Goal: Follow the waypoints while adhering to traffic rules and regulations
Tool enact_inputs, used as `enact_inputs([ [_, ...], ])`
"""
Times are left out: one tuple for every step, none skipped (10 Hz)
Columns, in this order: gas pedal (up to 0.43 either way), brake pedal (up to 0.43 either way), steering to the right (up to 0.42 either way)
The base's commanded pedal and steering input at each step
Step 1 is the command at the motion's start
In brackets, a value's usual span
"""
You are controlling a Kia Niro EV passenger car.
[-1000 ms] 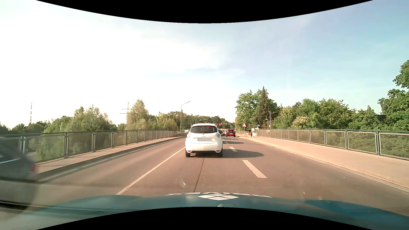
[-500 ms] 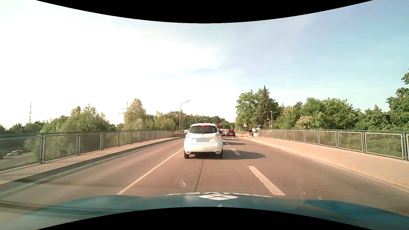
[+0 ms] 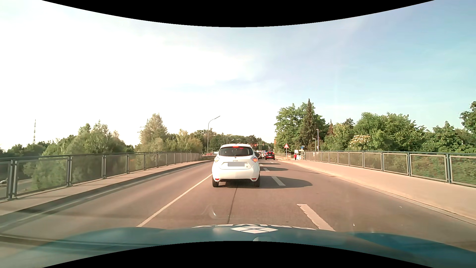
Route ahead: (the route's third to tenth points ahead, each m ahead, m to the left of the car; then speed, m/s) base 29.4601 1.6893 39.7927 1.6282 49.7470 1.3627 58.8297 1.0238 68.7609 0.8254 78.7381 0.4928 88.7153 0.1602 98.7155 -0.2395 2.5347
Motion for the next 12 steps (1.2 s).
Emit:
enact_inputs([
  [0.000,0.000,0.000],
  [0.000,0.000,0.000],
  [0.000,0.000,0.000],
  [0.000,0.049,0.000],
  [0.000,0.152,0.000],
  [0.000,0.165,0.000],
  [0.000,0.171,0.000],
  [0.000,0.189,0.000],
  [0.000,0.201,0.000],
  [0.000,0.201,0.000],
  [0.000,0.195,0.000],
  [0.000,0.195,0.000],
])
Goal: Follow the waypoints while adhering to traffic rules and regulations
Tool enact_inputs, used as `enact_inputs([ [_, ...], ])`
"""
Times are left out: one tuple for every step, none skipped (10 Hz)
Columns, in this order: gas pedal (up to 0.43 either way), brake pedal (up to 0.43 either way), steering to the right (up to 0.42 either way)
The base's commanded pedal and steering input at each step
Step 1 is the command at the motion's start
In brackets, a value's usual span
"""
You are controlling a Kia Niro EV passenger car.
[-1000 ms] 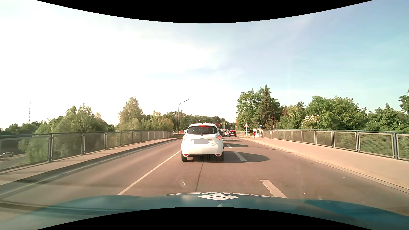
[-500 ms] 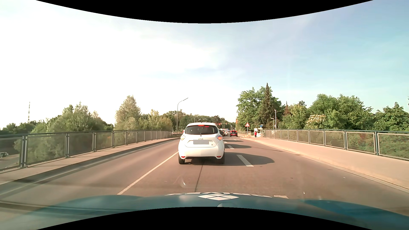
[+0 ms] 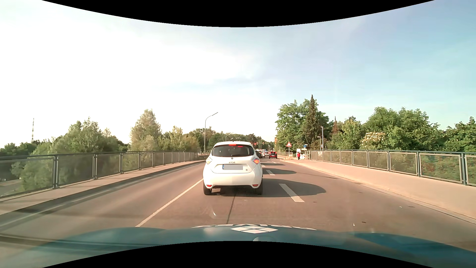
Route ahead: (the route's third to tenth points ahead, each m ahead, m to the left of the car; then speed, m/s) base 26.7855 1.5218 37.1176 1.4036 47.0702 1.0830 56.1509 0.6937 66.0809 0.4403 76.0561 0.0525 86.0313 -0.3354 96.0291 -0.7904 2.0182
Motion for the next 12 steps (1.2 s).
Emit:
enact_inputs([
  [0.000,0.195,0.000],
  [0.000,0.195,0.000],
  [0.000,0.195,0.000],
  [0.000,0.189,0.000],
  [0.000,0.195,0.000],
  [0.000,0.195,0.000],
  [0.000,0.201,0.000],
  [0.000,0.201,0.000],
  [0.000,0.201,0.000],
  [0.000,0.213,0.000],
  [0.000,0.220,0.000],
  [0.000,0.220,0.000],
])
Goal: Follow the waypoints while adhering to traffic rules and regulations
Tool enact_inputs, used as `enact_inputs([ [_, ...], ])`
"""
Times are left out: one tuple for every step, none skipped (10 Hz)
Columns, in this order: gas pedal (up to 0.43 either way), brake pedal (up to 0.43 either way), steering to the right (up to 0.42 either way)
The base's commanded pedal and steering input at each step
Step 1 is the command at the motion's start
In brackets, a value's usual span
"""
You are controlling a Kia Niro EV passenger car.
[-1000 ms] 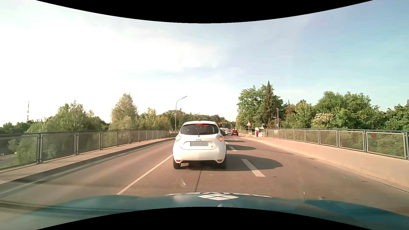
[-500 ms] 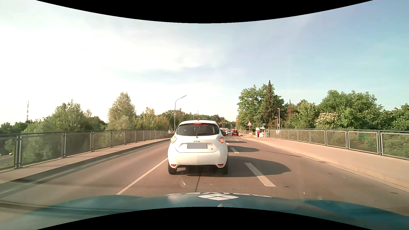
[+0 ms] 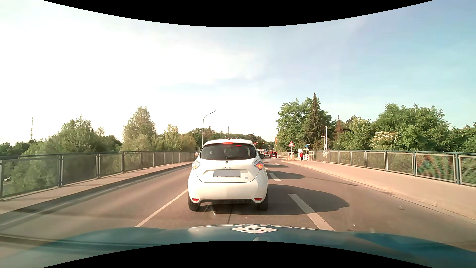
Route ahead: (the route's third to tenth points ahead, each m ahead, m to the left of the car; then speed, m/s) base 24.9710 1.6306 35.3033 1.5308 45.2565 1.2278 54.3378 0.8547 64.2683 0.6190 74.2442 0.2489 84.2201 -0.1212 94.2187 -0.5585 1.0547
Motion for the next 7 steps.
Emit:
enact_inputs([
  [0.000,0.213,0.000],
  [0.000,0.213,0.000],
  [0.000,0.213,0.000],
  [0.000,0.213,0.000],
  [0.000,0.213,0.000],
  [0.000,0.213,0.000],
  [0.000,0.213,0.000],
])
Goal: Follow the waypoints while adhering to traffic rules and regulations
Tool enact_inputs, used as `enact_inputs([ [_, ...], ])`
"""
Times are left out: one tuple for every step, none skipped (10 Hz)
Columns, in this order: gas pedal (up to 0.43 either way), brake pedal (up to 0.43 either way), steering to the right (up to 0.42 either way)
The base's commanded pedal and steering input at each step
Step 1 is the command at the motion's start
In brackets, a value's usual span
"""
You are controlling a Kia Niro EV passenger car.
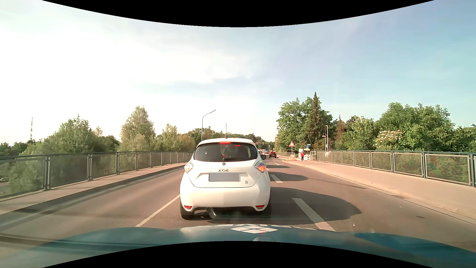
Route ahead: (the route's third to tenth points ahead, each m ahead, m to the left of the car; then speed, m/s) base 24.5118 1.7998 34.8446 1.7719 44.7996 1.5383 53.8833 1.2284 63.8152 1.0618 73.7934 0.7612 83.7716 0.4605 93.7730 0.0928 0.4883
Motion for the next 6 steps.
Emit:
enact_inputs([
  [0.000,0.213,0.000],
  [0.000,0.213,0.000],
  [0.000,0.213,0.000],
  [0.000,0.213,0.000],
  [0.000,0.213,0.000],
  [0.000,0.213,0.000],
])
